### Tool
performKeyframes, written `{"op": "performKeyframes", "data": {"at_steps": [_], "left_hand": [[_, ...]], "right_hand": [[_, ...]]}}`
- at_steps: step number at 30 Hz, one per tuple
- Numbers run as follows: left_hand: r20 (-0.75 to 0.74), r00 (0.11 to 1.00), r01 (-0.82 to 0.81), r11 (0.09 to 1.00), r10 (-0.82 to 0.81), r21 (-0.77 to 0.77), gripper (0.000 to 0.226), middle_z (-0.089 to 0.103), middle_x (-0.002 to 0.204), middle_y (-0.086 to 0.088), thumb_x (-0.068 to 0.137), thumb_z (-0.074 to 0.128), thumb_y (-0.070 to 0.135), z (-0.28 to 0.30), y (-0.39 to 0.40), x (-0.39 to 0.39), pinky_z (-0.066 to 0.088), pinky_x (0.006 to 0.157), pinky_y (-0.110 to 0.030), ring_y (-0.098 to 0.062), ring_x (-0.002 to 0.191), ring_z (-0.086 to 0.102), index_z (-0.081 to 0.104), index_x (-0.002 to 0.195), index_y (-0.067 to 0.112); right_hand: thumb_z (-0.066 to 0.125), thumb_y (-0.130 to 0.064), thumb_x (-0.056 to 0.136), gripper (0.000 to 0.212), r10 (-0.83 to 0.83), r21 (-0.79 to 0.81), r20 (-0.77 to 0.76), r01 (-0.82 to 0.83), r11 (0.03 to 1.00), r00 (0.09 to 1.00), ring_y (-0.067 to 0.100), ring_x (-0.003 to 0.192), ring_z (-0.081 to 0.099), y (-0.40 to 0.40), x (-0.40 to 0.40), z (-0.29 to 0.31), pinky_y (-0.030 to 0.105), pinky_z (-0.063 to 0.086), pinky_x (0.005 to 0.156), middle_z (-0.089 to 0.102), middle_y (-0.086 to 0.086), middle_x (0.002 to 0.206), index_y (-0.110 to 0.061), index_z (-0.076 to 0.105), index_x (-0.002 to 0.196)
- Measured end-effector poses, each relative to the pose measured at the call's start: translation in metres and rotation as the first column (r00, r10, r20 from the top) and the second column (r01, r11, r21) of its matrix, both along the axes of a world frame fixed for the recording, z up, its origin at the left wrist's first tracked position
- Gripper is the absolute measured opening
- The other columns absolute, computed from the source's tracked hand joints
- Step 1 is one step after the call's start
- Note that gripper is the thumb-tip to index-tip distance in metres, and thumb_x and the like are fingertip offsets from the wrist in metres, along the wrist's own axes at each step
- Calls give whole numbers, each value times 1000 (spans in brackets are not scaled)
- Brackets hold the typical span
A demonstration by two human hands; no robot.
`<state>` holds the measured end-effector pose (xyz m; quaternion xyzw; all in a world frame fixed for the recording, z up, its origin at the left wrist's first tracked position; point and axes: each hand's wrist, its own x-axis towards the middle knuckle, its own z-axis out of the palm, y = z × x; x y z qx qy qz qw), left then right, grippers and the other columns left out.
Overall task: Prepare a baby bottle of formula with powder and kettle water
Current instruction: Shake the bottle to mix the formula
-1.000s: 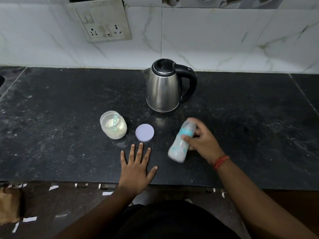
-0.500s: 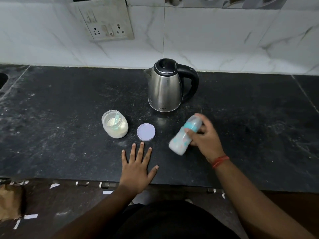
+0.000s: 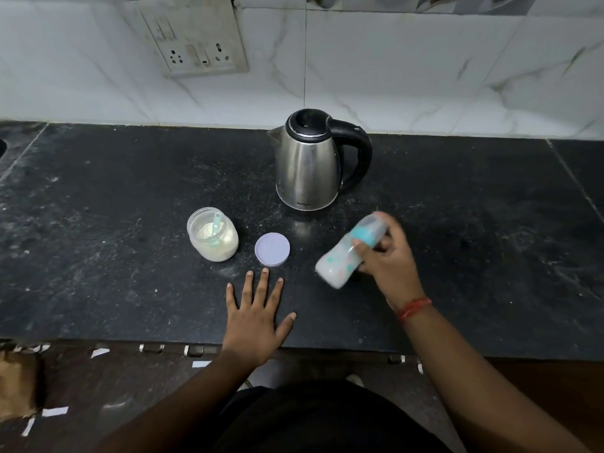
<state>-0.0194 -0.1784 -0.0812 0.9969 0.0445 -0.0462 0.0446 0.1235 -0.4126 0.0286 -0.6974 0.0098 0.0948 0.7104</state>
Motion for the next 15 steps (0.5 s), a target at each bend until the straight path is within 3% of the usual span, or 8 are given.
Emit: {"op": "performKeyframes", "data": {"at_steps": [2, 3, 5, 6, 9, 10, 13, 15], "left_hand": [[4, 1000, 2, 1000, -2, 2, 78, 24, 170, -9, 100, 16, 74, 1, -2, 0, 10, 122, -69, -36, 158, 16, 28, 162, 27], [6, 1000, 4, 1000, -4, 1, 78, 24, 170, -9, 100, 15, 74, 0, -1, 0, 10, 122, -69, -36, 158, 16, 28, 162, 27], [5, 1000, 6, 1000, -6, 0, 79, 24, 170, -9, 100, 15, 73, 0, 0, -1, 11, 122, -70, -37, 158, 16, 28, 162, 27], [4, 1000, 5, 1000, -5, -1, 79, 25, 170, -9, 100, 15, 73, 1, 0, -1, 11, 122, -70, -37, 158, 16, 29, 162, 27], [4, 1000, 6, 1000, -6, -5, 78, 25, 170, -10, 100, 16, 73, 3, -1, 0, 11, 121, -70, -37, 158, 17, 30, 162, 27], [10, 1000, 6, 1000, -6, -2, 78, 25, 170, -10, 100, 17, 73, 3, -1, -1, 11, 121, -70, -37, 158, 17, 30, 162, 27], [10, 1000, 4, 1000, -4, 1, 78, 24, 170, -9, 100, 17, 73, 3, 0, -1, 11, 122, -70, -37, 158, 16, 28, 162, 27], [10, 1000, 1, 1000, -1, -4, 78, 24, 170, -9, 100, 16, 73, 3, 0, -1, 12, 121, -70, -37, 158, 15, 28, 162, 27]], "right_hand": [[77, -21, 90, 52, -186, 110, -6, 186, 977, 983, 20, 108, 72, -3, 3, 1, 39, 64, 74, 68, 5, 122, -41, 52, 132], [76, -21, 90, 50, -154, 100, -13, 154, 983, 988, 22, 108, 72, -1, 2, 5, 40, 64, 73, 67, 6, 121, -45, 53, 127], [80, -18, 86, 56, 99, -35, -16, -100, 994, 995, 24, 106, 72, 1, -1, 0, 39, 64, 69, 69, 5, 117, -54, 56, 122], [81, -18, 85, 58, 126, -61, -15, -127, 990, 992, 22, 105, 72, 2, -3, -2, 37, 63, 68, 70, 4, 116, -53, 57, 124], [77, -20, 89, 54, -173, 98, -46, 177, 979, 984, 19, 105, 72, 1, -2, -3, 35, 63, 71, 68, 4, 120, -39, 52, 133], [76, -20, 90, 53, -189, 101, -58, 194, 976, 980, 19, 107, 72, 1, -3, -4, 37, 63, 72, 67, 6, 124, -38, 51, 134], [79, -18, 87, 58, 154, -64, -87, -160, 985, 984, 23, 106, 72, 1, -8, -5, 41, 64, 71, 68, 10, 122, -42, 54, 133], [79, -16, 88, 57, 139, -27, -97, -142, 990, 986, 22, 106, 73, -1, -7, -1, 40, 64, 71, 69, 9, 119, -40, 54, 134]]}}
